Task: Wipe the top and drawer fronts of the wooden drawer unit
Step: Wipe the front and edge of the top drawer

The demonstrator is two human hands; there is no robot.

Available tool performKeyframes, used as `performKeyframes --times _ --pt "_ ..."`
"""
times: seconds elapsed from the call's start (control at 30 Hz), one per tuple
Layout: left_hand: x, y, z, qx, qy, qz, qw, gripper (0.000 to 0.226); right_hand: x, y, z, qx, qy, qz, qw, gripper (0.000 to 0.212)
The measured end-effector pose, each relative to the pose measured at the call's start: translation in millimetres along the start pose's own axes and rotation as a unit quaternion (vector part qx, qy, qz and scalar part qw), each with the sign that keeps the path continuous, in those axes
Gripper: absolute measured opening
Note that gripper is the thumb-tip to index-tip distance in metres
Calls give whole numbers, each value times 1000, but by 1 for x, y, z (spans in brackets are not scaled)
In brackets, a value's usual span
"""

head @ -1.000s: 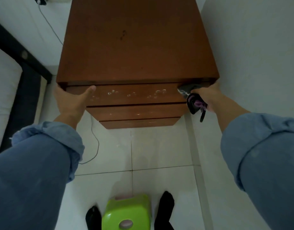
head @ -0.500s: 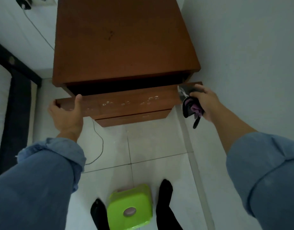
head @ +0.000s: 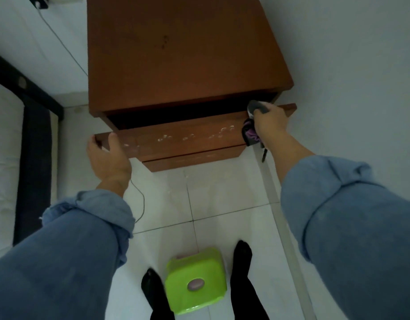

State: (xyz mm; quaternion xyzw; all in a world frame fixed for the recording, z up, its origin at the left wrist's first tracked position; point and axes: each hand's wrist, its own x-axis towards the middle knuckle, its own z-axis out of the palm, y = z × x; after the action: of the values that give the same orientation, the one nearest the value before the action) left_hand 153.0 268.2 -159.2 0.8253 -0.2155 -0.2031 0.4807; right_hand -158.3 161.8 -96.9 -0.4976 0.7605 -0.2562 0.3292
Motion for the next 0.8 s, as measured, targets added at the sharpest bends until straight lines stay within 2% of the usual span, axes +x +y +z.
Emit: performKeyframes --times 0.23,0.37,0.5,0.67,0.8 --pt "-2 1 -16 2 -61 -6 998 46 -73 -46 83 56 -85 -15 995 33" --pt "5 7 -27 -42 -97 -36 994 43 -74 -61 88 105 -166 28 980 31" --pt "10 8 -34 -141 -113 -109 978 44 -63 -55 74 147 -76 44 985 30" --pt "14 7 -41 -170 -123 -121 970 35 -78 -55 102 87 -19 35 995 32" --pt "16 10 -45 -193 -143 -147 960 22 -112 -71 143 78 -47 1 996 33"
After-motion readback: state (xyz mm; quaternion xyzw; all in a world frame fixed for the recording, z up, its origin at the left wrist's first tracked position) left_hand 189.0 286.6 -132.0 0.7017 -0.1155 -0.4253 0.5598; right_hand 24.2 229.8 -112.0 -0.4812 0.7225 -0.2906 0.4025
